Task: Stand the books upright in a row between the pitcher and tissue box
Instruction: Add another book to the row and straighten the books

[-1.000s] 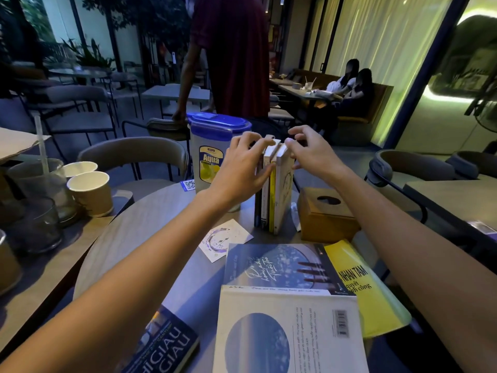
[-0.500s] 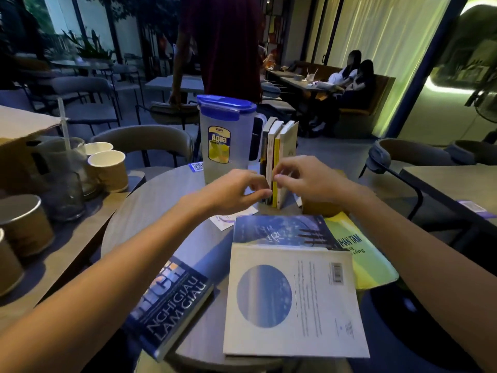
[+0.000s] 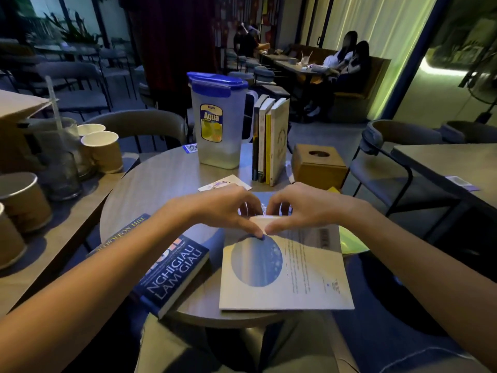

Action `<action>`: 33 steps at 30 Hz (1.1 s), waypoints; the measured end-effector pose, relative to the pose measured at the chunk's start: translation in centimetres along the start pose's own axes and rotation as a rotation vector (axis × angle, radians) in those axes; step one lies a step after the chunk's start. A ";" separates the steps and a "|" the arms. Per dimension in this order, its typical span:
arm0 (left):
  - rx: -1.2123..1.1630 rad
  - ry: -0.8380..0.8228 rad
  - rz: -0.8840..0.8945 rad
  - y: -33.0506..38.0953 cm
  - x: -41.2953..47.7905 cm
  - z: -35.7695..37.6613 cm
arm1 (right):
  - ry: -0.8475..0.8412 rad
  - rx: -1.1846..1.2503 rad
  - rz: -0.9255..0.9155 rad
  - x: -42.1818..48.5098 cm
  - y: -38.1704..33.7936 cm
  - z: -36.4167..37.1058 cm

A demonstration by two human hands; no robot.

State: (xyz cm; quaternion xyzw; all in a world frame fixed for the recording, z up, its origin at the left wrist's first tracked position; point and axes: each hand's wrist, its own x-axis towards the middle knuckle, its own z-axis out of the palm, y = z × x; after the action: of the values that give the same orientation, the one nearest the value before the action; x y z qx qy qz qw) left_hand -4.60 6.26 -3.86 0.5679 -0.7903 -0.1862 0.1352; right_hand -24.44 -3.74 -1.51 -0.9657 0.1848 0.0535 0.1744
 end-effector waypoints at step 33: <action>-0.078 0.762 -0.044 1.6 -2.5 -10.7 | 0.662 0.659 -0.104 2.7 -1.9 -5.2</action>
State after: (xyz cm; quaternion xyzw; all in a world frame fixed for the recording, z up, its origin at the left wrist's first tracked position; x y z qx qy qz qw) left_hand -0.63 7.61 6.44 0.6077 -0.6631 0.0055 0.4369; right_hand -21.04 -4.87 3.51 -0.8318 0.1891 -0.3279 0.4061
